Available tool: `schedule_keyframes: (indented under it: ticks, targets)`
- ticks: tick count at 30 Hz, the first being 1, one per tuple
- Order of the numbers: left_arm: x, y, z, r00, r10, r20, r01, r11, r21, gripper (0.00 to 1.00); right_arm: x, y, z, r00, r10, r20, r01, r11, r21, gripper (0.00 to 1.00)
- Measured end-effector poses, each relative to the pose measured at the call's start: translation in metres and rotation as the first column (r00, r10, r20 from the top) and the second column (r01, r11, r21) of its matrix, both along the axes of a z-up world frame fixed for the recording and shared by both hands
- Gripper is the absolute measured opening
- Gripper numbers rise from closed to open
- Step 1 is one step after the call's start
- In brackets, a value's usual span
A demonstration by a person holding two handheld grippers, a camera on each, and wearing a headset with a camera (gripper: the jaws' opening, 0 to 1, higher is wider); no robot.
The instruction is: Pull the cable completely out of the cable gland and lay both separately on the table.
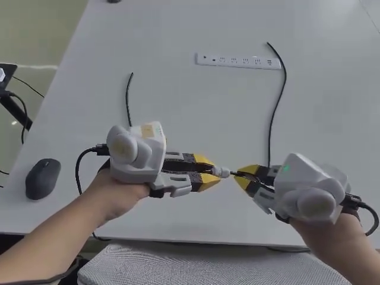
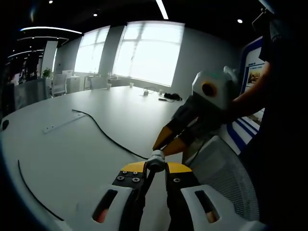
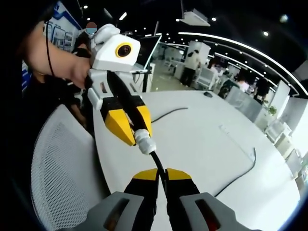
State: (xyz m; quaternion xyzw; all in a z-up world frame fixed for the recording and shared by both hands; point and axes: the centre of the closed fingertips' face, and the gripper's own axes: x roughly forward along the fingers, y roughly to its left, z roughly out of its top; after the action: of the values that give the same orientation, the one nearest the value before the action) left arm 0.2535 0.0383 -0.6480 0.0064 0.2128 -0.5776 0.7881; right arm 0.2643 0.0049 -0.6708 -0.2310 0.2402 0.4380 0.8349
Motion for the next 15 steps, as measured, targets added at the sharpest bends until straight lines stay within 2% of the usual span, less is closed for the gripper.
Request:
schedule_keyframes:
  ticks: [7,13,15]
  targets:
    - [0.0,0.001,0.003,1.0,0.008,-0.004,-0.008,1.0,-0.011,0.15,0.005,-0.017,-0.008,0.996,-0.08,-0.044,0.081,0.996,0.021,0.0]
    - [0.0,0.001,0.004,1.0,0.011,-0.001,-0.011,1.0,-0.014,0.15,0.012,-0.033,-0.022,0.982,-0.168,-0.089,0.171,0.985,0.026,0.0]
    - [0.001,0.001,0.003,1.0,0.023,0.0,-0.023,1.0,-0.013,0.15,0.015,-0.04,-0.028,0.971,-0.209,-0.113,0.213,0.977,0.025,0.0]
